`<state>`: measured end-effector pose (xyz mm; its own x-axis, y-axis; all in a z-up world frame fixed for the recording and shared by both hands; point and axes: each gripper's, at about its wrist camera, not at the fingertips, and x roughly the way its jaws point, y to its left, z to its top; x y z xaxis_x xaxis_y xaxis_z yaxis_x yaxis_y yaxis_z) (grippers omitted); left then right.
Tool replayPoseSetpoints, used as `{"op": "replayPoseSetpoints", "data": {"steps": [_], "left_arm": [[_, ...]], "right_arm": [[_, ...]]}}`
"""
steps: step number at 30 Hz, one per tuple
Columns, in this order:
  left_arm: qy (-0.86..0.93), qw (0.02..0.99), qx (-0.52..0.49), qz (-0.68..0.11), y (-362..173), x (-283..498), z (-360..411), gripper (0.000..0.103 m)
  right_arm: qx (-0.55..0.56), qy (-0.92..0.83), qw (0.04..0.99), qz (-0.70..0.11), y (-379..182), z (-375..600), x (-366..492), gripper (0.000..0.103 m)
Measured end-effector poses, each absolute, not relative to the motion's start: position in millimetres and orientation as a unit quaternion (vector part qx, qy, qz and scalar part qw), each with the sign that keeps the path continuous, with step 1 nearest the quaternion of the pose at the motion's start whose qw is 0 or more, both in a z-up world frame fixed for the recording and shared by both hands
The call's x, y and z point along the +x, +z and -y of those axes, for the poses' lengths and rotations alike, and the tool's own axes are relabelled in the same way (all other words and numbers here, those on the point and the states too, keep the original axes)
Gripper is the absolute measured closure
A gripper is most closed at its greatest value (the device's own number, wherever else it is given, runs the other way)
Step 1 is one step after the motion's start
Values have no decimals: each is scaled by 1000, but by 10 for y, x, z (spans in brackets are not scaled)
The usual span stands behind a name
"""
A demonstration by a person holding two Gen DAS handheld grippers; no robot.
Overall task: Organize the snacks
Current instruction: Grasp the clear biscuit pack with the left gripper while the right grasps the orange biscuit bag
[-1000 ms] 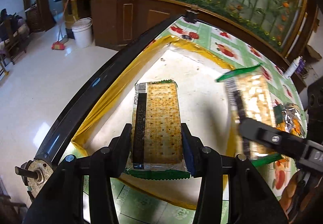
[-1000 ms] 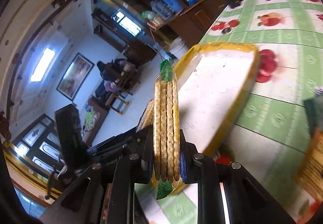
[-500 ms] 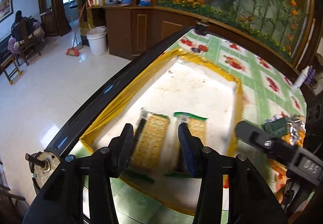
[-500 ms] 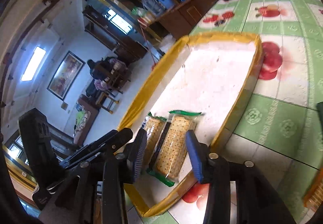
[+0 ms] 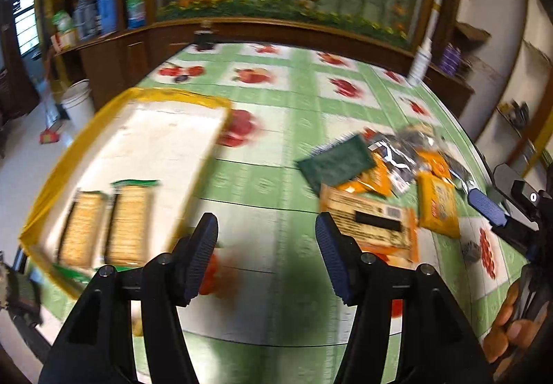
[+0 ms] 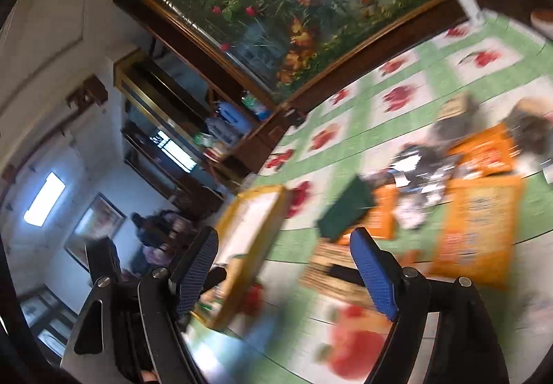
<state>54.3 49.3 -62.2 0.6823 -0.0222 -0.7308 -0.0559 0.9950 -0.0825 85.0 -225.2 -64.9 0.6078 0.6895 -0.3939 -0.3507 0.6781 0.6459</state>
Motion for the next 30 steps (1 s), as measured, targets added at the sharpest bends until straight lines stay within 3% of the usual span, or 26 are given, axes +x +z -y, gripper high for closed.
{"op": "replayPoseSetpoints", "data": {"steps": [4,7,10,14,18,30], "left_arm": [[-32,913,-10,-408,-680,658,-194,45],[-79,910,46,-405,-699,744,-13,45],[-128,904,133,-386,-694,809,179,45],[-190,873,229,-386,-742,909,394,31],[-228,844,306,-376,-829,951,554,31],[-316,794,358,-376,-866,1028,651,28]], "right_arm": [[130,215,889,-384,-710,2457,909,18],[90,197,889,-404,-809,2520,959,19],[94,188,886,-412,-863,2576,1005,19],[107,175,878,-433,-919,2599,1028,19],[116,163,868,-454,-983,2542,1096,19],[84,101,864,-486,-1121,2174,1484,19]]}}
